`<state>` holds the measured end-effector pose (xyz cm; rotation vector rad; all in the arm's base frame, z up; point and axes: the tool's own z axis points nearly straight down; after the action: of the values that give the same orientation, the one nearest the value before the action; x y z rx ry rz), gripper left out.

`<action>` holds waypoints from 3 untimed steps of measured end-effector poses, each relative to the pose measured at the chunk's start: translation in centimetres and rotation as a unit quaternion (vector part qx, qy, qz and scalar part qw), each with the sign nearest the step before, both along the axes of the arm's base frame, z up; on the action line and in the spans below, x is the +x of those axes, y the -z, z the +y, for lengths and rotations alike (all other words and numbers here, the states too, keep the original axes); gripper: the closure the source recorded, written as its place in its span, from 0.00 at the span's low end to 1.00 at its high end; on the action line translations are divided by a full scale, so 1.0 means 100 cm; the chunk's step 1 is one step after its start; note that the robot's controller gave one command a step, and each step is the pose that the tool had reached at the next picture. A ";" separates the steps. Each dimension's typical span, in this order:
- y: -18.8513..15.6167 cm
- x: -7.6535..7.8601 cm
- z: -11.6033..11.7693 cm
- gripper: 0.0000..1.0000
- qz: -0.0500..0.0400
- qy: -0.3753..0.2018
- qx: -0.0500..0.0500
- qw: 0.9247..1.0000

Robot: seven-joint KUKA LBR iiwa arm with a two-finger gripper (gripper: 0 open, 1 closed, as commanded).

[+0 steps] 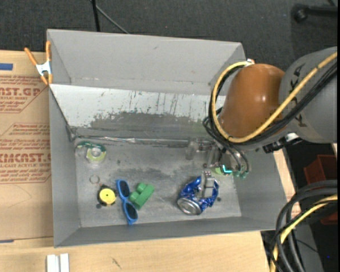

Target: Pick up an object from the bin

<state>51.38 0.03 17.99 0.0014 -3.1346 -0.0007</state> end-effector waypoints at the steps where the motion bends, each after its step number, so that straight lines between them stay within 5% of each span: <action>1: 0.112 -0.016 -0.047 0.00 0.000 -0.054 -0.001 0.999; 2: 0.079 -0.030 -0.032 0.00 -0.004 -0.043 0.001 0.999; 3: 0.073 -0.033 -0.054 0.00 -0.004 -0.068 0.000 0.998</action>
Offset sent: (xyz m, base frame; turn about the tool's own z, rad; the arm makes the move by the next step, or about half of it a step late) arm -0.0146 -0.0445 -0.1099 -0.1099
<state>48.12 -5.32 10.68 0.2150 -3.1347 0.0009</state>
